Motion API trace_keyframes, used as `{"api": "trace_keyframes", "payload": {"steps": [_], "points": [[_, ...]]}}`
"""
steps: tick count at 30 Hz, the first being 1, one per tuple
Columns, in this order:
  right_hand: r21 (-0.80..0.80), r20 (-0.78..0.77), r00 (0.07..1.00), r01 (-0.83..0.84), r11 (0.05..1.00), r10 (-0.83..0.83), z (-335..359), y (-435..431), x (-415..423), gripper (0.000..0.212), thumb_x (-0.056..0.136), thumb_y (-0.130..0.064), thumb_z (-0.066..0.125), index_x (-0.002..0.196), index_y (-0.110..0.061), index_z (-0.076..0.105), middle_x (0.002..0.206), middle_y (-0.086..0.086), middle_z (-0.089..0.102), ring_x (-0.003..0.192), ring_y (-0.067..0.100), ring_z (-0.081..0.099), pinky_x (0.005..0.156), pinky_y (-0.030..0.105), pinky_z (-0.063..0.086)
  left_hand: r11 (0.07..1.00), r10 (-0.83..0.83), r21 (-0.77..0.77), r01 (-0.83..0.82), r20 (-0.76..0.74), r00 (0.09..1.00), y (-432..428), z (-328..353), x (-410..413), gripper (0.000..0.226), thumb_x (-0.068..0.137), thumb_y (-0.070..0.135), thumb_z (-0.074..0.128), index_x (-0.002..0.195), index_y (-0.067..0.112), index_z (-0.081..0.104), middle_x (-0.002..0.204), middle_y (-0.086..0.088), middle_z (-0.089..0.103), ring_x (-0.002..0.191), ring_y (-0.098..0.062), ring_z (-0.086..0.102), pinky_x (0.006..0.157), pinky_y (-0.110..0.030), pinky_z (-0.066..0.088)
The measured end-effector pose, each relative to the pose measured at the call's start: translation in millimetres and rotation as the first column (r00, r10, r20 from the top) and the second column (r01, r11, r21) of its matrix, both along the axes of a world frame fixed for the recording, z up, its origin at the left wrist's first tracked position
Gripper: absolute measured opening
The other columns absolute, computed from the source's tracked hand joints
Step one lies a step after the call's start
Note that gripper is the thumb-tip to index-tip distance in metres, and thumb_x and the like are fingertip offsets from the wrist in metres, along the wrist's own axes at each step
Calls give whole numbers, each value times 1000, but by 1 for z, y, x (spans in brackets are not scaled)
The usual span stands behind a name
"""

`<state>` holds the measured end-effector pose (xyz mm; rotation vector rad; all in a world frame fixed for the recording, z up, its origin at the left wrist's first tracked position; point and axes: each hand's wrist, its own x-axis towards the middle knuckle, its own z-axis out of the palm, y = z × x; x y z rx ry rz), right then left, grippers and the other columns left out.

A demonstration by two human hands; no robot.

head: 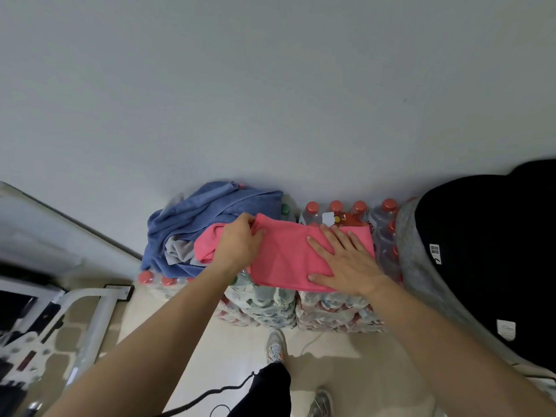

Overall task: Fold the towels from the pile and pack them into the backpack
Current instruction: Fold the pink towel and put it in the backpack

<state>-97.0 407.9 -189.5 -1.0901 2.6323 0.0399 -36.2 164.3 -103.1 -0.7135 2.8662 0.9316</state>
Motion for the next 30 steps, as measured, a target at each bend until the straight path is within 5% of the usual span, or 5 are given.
{"api": "trace_keyframes", "payload": {"steps": [8,11,18,24,30], "points": [[-52,27,992,123,991,-121,2,-28,12,94,78,-87,12,155,-36,-8,164,7,-16,151,30,-11,120,55,-3,1000,16,22,-13,-152,988,22,30,-25,17,87,34,69,86,19,63,72,13,58,65,0,52,57,-14,34],[-118,-60,982,171,978,-179,13,-10,21,86,89,-73,12,157,-20,18,164,11,11,151,31,8,121,53,9,998,-11,59,22,-180,984,49,25,-33,22,86,38,69,81,17,65,67,10,62,64,-5,57,63,-20,37],[-283,5,907,406,869,-422,4,53,66,55,80,-27,60,130,-5,57,134,13,52,119,32,53,96,44,51,982,-174,67,179,-77,982,123,-9,-48,12,78,30,70,83,20,65,79,0,70,76,-19,66,71,-32,54],[-259,193,889,454,853,-415,-1,66,77,75,84,-22,59,153,-14,30,155,4,34,137,28,38,110,41,41,951,-305,52,306,-30,952,158,-29,-52,9,82,19,66,87,13,62,75,-1,68,73,-19,62,63,-28,42],[-468,96,800,561,683,-592,24,66,78,60,83,-7,63,140,-7,46,136,9,52,122,28,51,103,38,46,896,-417,118,427,-99,903,148,-31,-42,13,93,17,58,91,22,70,82,5,71,75,-12,63,76,-31,52]]}}
